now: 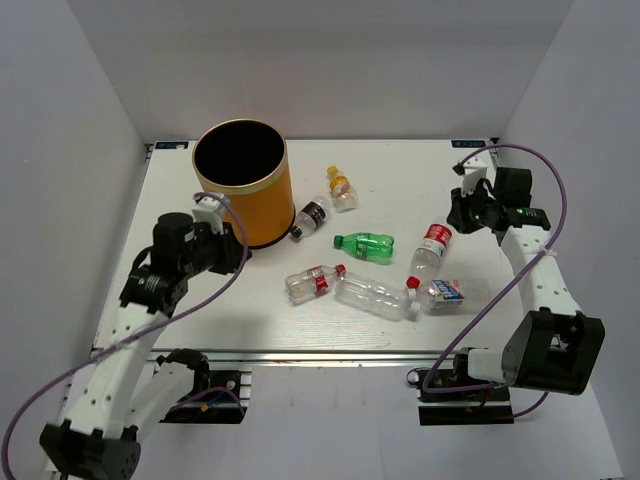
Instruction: Put the plastic bottles in the bin
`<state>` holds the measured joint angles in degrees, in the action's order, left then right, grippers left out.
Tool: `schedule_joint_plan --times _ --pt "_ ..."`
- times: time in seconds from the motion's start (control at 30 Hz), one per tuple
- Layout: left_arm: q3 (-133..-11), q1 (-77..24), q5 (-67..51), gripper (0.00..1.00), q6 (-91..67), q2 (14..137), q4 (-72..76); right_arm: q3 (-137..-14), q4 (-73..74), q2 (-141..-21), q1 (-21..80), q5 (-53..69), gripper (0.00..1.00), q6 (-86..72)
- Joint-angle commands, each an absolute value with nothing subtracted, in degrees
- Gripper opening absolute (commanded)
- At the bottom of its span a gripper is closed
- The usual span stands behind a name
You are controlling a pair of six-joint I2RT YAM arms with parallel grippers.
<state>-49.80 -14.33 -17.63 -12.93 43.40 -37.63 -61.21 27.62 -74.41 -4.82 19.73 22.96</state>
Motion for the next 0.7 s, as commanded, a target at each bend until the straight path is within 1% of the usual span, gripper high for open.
schedule_joint_plan --times 0.0,0.03,0.1,0.13,0.17,0.2,0.23,0.27,0.33,0.43,0.53,0.6,0.67 --pt "-50.09 -15.03 -24.70 0.31 -8.79 49.03 -37.00 -63.64 31.64 -74.01 -5.19 25.66 0.00 25.58" --pt "-50.62 -15.03 -25.48 0.46 -8.18 50.87 -37.00 -62.68 31.38 -73.13 -5.19 26.36 0.00 25.40" --pt "-50.63 -15.03 -28.28 0.57 -6.94 52.81 -37.53 -60.40 31.73 -72.16 -5.10 28.47 0.00 26.89" --pt "-51.32 -15.03 -29.61 0.69 -5.99 53.87 -37.53 -59.77 32.42 -71.55 -5.10 29.52 0.13 27.24" --pt "-51.33 -15.55 -31.19 0.72 -4.85 56.05 -37.53 -59.33 32.78 -71.19 -5.10 30.40 0.71 28.46" --pt "-51.33 -16.34 -32.85 0.73 -4.31 57.03 -36.05 -58.02 33.39 -70.93 -5.10 30.67 0.89 29.09" --pt "-50.63 -17.04 -32.87 0.77 -4.31 57.74 -35.51 -57.49 34.01 -70.93 -5.10 32.50 0.90 29.70" --pt "-50.63 -18.44 -32.87 0.77 -2.83 58.44 -34.90 -57.13 34.10 -70.84 -5.01 33.13 0.90 31.10" --pt "-50.63 -19.86 -32.87 0.82 -2.20 60.81 -32.89 -55.55 34.54 -70.40 -5.10 35.40 0.90 34.08" --pt "-52.73 -23.11 -32.96 0.82 0.52 65.98 -31.73 -53.62 34.72 -69.87 -5.10 38.57 0.90 37.77" --pt "-55.10 -26.45 -29.98 0.82 4.38 70.30 -31.73 -52.47 35.60 -69.00 -5.10 42.17 0.90 40.77" --pt "-55.80 -28.30 -27.87 0.83 6.67 74.08 -30.59 -52.73 36.39 -69.08 -5.01 42.45 0.90 41.39" --pt "-56.43 -29.44 -26.29 0.89 8.17 77.41 -29.88 -53.26 37.00 -69.26 -5.01 42.36 0.90 41.40"
